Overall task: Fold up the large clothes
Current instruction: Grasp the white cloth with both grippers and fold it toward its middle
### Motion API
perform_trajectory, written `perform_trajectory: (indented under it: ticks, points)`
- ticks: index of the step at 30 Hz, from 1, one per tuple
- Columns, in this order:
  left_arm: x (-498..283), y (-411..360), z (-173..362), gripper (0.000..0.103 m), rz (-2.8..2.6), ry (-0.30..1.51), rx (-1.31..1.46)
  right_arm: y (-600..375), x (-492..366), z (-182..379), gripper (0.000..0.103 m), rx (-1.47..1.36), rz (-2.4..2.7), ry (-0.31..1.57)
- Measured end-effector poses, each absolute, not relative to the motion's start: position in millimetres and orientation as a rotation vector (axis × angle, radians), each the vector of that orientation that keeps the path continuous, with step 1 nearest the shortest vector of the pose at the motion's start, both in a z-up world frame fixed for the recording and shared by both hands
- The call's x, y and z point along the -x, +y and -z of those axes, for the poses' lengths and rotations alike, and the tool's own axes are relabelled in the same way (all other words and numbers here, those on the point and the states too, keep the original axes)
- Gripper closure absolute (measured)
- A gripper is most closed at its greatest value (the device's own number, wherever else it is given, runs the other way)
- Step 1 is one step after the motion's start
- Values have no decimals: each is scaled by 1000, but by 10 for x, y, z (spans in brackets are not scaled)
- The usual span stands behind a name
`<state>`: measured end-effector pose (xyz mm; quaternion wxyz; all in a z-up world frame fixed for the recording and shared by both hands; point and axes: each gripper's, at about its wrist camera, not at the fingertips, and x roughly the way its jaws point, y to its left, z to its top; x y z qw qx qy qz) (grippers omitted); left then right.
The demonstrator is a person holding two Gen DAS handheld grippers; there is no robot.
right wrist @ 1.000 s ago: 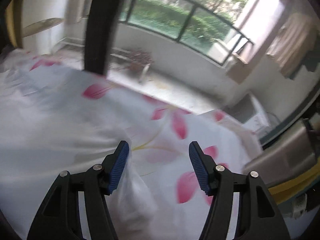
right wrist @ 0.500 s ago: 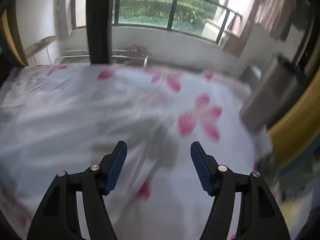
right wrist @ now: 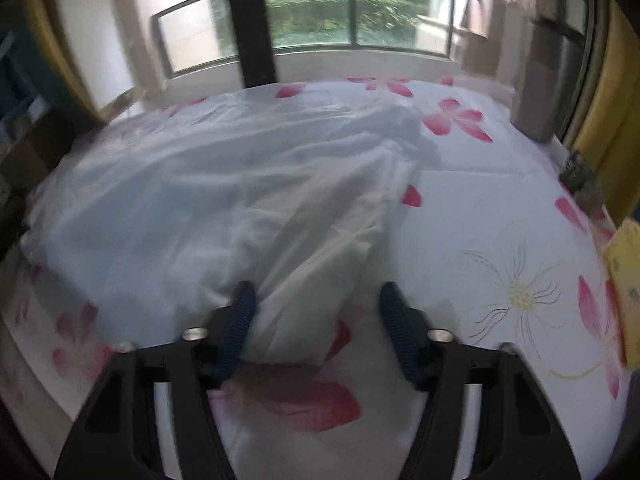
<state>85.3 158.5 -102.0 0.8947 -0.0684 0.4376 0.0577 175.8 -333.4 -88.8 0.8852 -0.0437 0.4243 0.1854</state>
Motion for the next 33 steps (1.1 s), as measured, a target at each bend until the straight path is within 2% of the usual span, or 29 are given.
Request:
perform_trajectory:
  ticks: [1,2,6,13,25,27,28,29,31,33]
  points:
    - [-845,1581,1019,92,-101,907,150,-3345,-1740,888,96,64,-417,891]
    - [-825,1569,1020,95,-75,910,179,-3372,-1719,888,96,46,-422,896]
    - [-731,1494,928,98,-94,873,184,-3474,-1630,805,97,49,-421,879]
    - [-522,1391,784,98,-52,851,220,-3717,-1402,594,97,54,-363,836]
    - [-95,1169,1043,98,-2,928,283,-4070,-938,834,97,14,-270,889]
    - [-63,1172,1041,98,7,924,305,-4122,-910,825,94,6,-253,896]
    - [-59,1172,1043,95,8,926,304,-4140,-908,819,92,0,-255,904]
    - [-57,1172,1031,92,2,933,298,-4155,-904,806,85,-3,-256,908]
    - [-59,1191,976,70,-18,923,281,-4169,-910,761,75,0,-241,911]
    - [-59,1247,883,61,-37,890,284,-4180,-931,698,62,9,-222,908]
